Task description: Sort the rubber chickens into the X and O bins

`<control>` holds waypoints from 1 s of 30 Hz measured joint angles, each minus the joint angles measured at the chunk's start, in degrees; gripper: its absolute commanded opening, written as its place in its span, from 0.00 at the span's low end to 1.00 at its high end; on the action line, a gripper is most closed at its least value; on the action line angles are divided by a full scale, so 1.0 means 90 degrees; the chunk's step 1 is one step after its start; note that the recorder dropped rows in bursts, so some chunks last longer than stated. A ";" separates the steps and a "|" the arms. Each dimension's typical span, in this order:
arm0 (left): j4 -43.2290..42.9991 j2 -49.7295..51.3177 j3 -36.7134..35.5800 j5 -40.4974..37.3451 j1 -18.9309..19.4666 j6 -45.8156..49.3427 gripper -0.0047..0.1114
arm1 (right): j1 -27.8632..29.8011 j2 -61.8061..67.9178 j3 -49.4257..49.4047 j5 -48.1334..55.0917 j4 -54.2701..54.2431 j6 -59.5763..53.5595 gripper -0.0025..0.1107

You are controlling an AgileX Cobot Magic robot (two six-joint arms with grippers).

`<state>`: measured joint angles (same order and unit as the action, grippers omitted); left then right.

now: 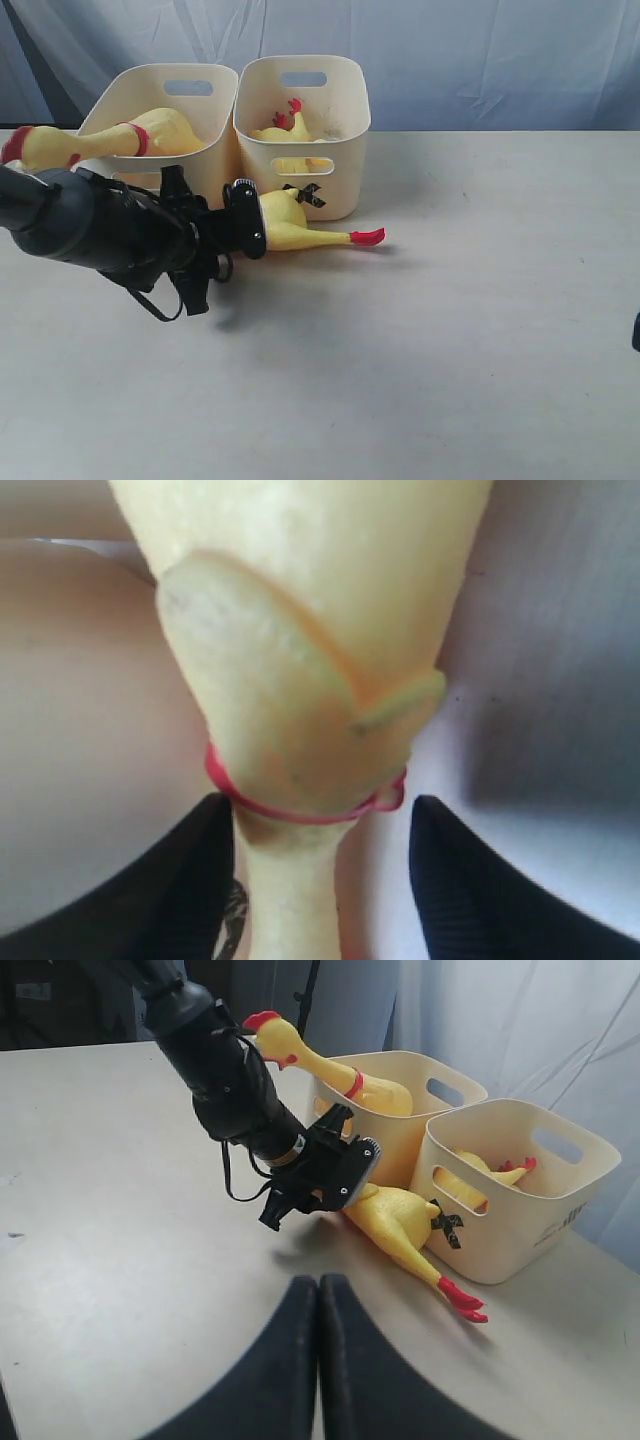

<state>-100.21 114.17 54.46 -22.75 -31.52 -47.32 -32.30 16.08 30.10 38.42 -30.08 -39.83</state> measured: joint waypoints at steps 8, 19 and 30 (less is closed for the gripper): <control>0.0000 0.0002 0.0024 -0.0012 0.0000 0.0026 0.10 | 0.0000 0.0000 0.0000 0.0000 0.0000 0.0000 0.02; 0.0356 -0.0014 0.0038 -0.0026 0.0000 0.0026 0.04 | 0.0000 0.0000 0.0000 0.0000 0.0000 0.0000 0.02; 0.2501 -0.0379 0.0052 0.0121 0.0000 0.2230 0.04 | 0.0000 0.0000 0.0000 0.0000 0.0000 0.0000 0.02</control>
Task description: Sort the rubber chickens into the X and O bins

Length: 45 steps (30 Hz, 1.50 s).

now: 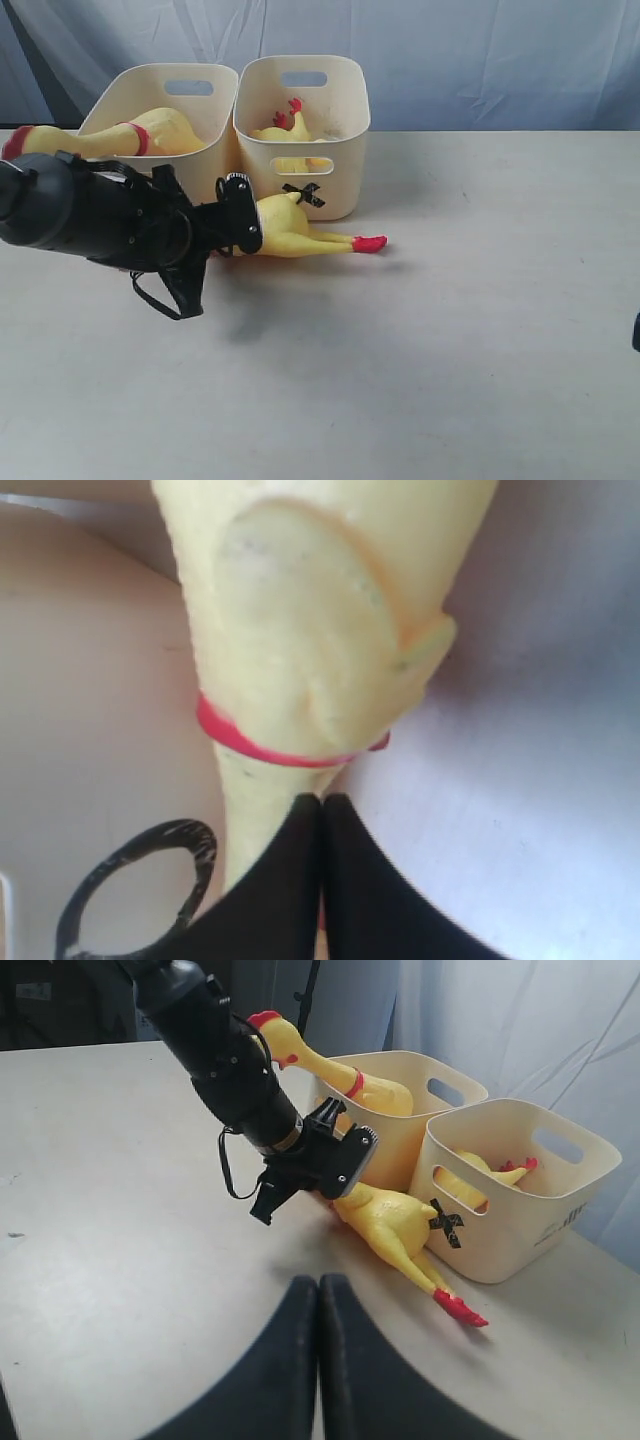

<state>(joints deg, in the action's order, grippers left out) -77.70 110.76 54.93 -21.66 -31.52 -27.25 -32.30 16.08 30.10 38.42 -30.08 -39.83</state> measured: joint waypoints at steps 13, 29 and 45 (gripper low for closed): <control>-0.0143 -0.0024 0.0000 0.0340 0.0000 0.0394 0.49 | 0.0000 0.0000 0.0000 0.0000 0.0000 0.0000 0.02; -0.0349 -0.0024 0.0000 0.0012 0.0000 0.0304 0.49 | 0.0000 0.0000 0.0000 0.0000 0.0000 0.0000 0.02; -0.0692 -0.0024 0.0000 0.0671 0.0379 0.0293 0.49 | 0.0000 0.0000 0.0000 0.0000 0.0000 0.0000 0.02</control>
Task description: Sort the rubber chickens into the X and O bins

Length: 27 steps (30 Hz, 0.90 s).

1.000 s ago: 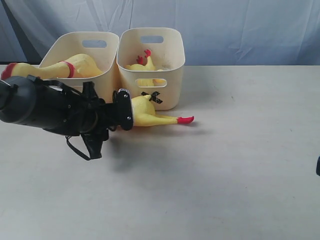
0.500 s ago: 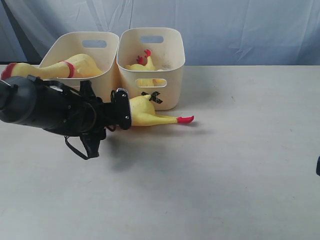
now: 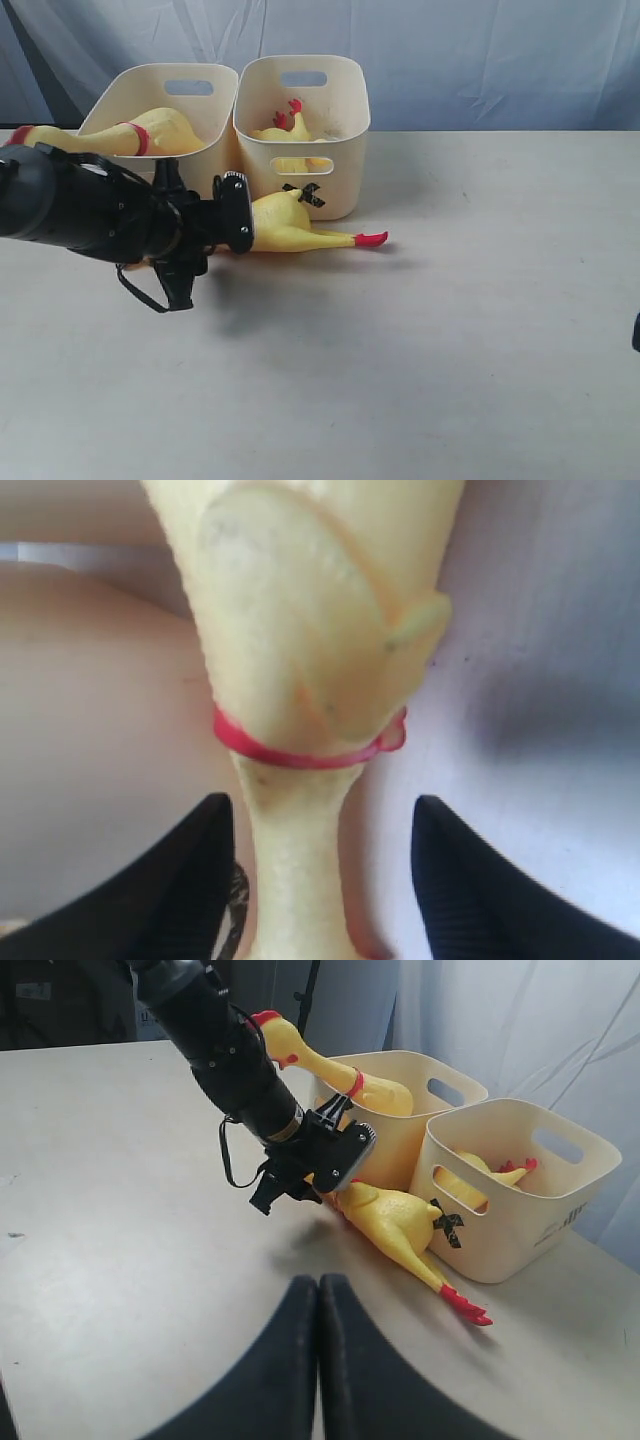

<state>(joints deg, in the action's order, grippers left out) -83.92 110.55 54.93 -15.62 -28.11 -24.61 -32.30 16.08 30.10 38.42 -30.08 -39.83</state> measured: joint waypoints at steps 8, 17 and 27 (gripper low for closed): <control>-0.0210 0.0027 0.0000 0.0255 0.0253 -0.0012 0.49 | 0.0000 0.0000 0.0000 0.0000 0.0000 0.0000 0.02; -0.0490 0.0070 0.0000 0.0720 0.0471 -0.0023 0.49 | 0.0000 0.0000 0.0000 0.0000 0.0000 0.0000 0.02; -0.0534 0.0455 0.0240 0.0618 0.0474 -0.0111 0.48 | 0.0000 0.0000 0.0000 0.0000 0.0000 0.0000 0.02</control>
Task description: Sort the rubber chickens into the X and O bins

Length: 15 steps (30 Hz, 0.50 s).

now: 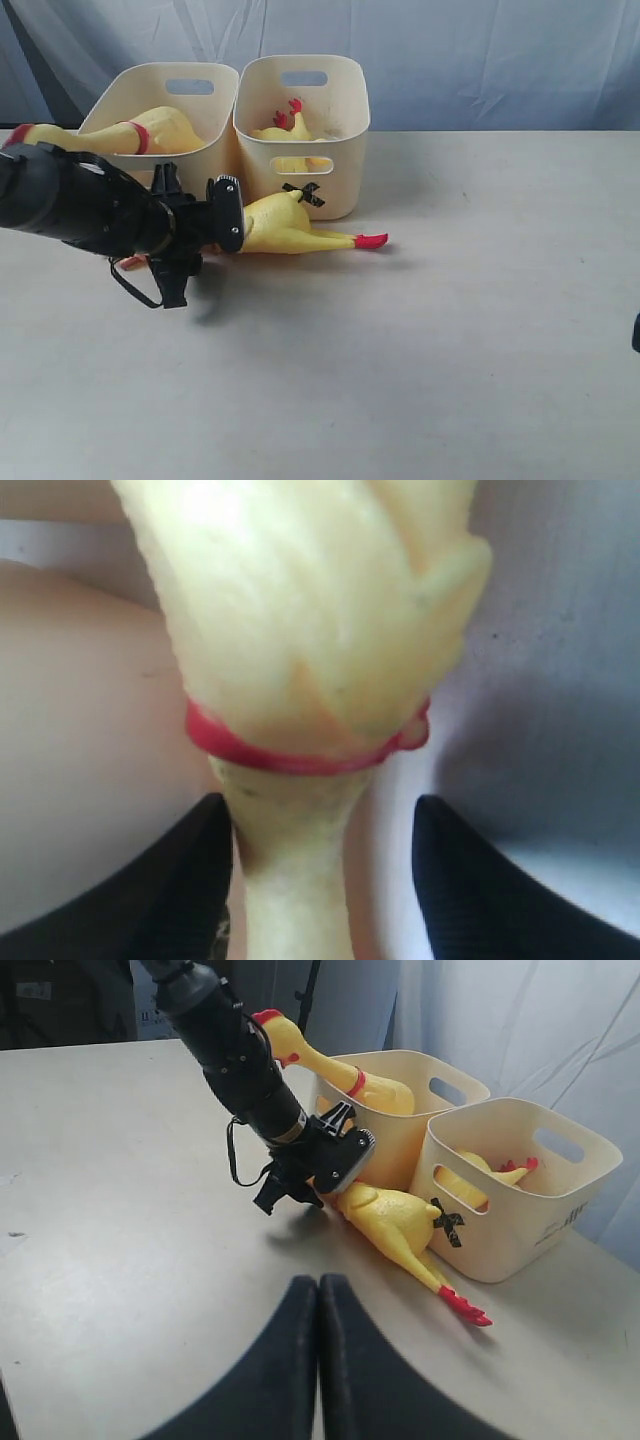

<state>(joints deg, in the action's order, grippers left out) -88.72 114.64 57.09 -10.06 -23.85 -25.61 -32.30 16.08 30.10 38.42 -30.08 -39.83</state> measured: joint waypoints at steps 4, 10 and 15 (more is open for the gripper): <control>0.0000 0.0084 0.0126 0.0000 0.0000 -0.0024 0.48 | 0.0000 0.0000 0.0000 0.0000 0.0000 0.0000 0.02; 0.0000 0.0162 0.0181 -0.0011 0.0000 -0.0033 0.47 | 0.0000 0.0000 0.0000 0.0000 0.0000 0.0000 0.02; 0.0000 0.0171 0.0191 -0.0011 0.0000 -0.0033 0.36 | 0.0000 0.0000 0.0000 0.0000 0.0000 0.0000 0.02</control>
<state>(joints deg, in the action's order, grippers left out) -88.72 116.19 58.81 -10.16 -23.85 -25.91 -32.30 16.08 30.10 38.42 -30.08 -39.83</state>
